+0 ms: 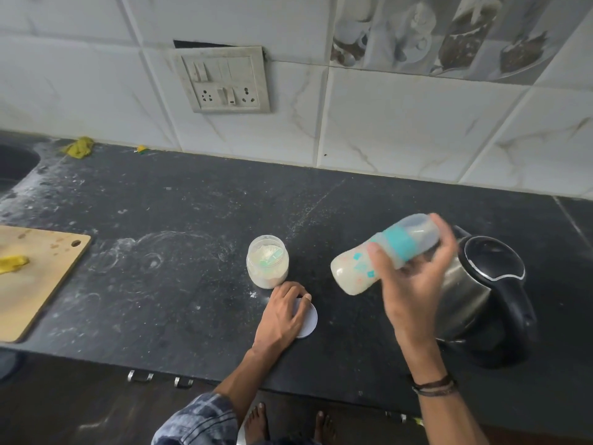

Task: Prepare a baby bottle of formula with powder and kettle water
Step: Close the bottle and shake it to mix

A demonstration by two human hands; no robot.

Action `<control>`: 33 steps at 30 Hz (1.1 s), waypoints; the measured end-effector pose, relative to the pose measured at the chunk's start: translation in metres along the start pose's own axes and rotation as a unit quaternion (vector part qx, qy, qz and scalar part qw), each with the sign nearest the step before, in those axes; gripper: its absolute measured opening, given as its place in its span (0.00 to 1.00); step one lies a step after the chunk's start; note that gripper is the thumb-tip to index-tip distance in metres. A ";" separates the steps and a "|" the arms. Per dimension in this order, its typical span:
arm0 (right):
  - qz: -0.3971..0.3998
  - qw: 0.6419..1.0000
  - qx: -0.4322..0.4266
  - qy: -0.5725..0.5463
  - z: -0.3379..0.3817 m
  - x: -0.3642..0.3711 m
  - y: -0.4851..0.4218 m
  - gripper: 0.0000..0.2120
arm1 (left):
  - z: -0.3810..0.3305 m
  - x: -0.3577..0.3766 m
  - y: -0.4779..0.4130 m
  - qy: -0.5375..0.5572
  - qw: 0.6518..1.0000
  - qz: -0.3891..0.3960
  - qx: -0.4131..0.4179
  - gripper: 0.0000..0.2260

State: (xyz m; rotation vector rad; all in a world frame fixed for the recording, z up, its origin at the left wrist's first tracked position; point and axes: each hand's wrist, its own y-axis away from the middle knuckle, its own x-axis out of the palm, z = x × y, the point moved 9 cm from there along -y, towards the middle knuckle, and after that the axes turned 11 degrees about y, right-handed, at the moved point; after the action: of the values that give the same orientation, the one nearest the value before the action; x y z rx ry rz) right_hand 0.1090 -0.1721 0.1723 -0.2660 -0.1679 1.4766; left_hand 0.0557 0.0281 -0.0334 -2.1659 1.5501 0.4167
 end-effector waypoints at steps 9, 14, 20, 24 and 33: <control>-0.044 0.999 -0.019 -0.008 0.004 -0.004 -0.003 0.37 | 0.000 -0.001 0.000 -0.003 1.000 -0.003 0.008 0.06; -0.190 0.981 -0.037 0.006 0.011 -0.030 0.007 0.36 | -0.001 0.000 -0.001 -0.006 1.000 -0.002 0.010 0.05; -0.105 0.994 -0.020 -0.002 0.007 -0.018 -0.003 0.40 | -0.002 -0.001 0.000 0.000 1.000 -0.002 0.006 0.05; -0.202 0.977 -0.064 0.003 0.017 -0.038 -0.003 0.37 | -0.003 -0.001 -0.001 -0.004 1.000 -0.003 0.010 0.05; -0.177 0.983 -0.056 0.001 0.016 -0.031 0.001 0.39 | -0.004 -0.002 0.000 -0.007 1.000 -0.004 0.018 0.05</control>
State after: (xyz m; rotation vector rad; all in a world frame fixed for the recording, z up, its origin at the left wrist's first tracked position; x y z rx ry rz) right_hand 0.1010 -0.2020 0.1890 -0.3109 -0.2829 1.1148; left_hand 0.0555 0.0271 -0.0287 -2.1376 1.5287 0.3984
